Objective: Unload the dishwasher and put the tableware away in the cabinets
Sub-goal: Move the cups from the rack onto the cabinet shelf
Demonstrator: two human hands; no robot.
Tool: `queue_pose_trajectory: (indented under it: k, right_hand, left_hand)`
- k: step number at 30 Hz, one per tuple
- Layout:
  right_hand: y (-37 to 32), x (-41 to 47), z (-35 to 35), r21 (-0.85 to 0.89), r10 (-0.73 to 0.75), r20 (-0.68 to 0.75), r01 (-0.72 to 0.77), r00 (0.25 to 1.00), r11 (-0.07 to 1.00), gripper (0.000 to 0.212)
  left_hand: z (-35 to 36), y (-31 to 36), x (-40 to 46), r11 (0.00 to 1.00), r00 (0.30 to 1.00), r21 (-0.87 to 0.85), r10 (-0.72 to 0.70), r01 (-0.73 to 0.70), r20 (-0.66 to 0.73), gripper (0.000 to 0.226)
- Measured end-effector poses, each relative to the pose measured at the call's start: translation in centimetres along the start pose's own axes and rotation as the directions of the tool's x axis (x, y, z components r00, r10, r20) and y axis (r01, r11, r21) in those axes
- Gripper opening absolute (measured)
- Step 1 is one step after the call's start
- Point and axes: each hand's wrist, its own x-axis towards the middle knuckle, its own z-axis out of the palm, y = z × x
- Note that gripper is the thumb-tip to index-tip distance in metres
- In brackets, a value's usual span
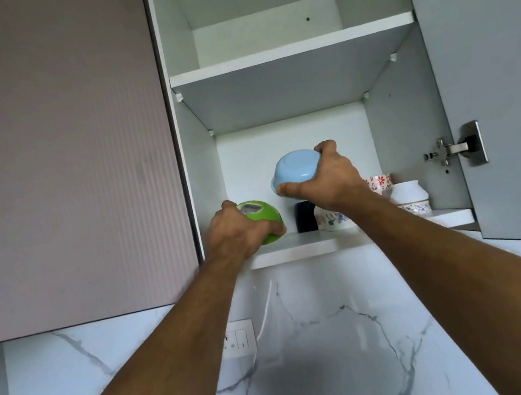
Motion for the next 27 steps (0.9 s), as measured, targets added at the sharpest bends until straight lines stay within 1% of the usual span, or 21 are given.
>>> queue_pose_trajectory:
  k: [5, 9, 11, 14, 17, 18, 20, 22, 24, 27]
  right_hand:
    - [1.0, 3.7, 3.0, 0.005, 0.037, 0.045, -0.037, 0.998, 0.999, 0.097]
    - [1.2, 6.2, 6.1, -0.057, 0.098, 0.103, -0.093, 0.990, 0.994, 0.106]
    - [1.2, 7.3, 8.0, -0.106, 0.124, 0.128, -0.111, 0.984, 0.988, 0.107]
    - [0.9, 8.8, 9.9, -0.190, 0.185, 0.183, -0.150, 0.966, 0.970, 0.109]
    - [0.9, 9.5, 11.3, -0.307, 0.221, 0.285, -0.130, 0.933, 0.943, 0.105]
    - [1.1, 9.6, 11.8, -0.330, 0.230, 0.299, -0.126, 0.926, 0.936, 0.104]
    - [1.5, 9.7, 12.9, -0.360, 0.262, 0.309, -0.143, 0.914, 0.922, 0.102]
    - [1.6, 9.5, 13.7, -0.371, 0.271, 0.320, -0.143, 0.908, 0.917, 0.095]
    - [1.6, 9.4, 14.0, -0.389, 0.249, 0.330, -0.109, 0.910, 0.915, 0.095]
    - [1.4, 9.1, 14.3, -0.482, 0.253, 0.356, -0.055, 0.900, 0.875, 0.089]
  left_hand:
    - [2.1, -0.1, 1.7, 0.990, 0.984, 0.103, -0.113, 0.099, 0.138, 0.095]
    - [2.4, -0.1, 3.1, 0.979, 0.953, 0.149, -0.171, 0.136, 0.251, 0.074]
    - [2.5, -0.5, 3.9, 0.974, 0.939, 0.167, -0.196, 0.153, 0.282, 0.068]
    - [2.8, -1.1, 4.6, 0.968, 0.929, 0.179, -0.225, 0.178, 0.292, 0.067]
    - [2.9, -1.3, 5.0, 0.968, 0.927, 0.181, -0.224, 0.175, 0.300, 0.065]
    - [2.9, -1.2, 5.0, 0.969, 0.928, 0.179, -0.220, 0.171, 0.302, 0.064]
    - [2.9, -1.3, 4.9, 0.972, 0.929, 0.170, -0.209, 0.163, 0.306, 0.062]
    - [2.8, -1.3, 4.9, 0.976, 0.930, 0.165, -0.191, 0.145, 0.314, 0.060]
    - [2.7, -1.2, 4.8, 0.981, 0.932, 0.160, -0.158, 0.111, 0.327, 0.057]
    - [2.6, -1.4, 4.8, 0.986, 0.928, 0.132, -0.144, 0.104, 0.345, 0.062]
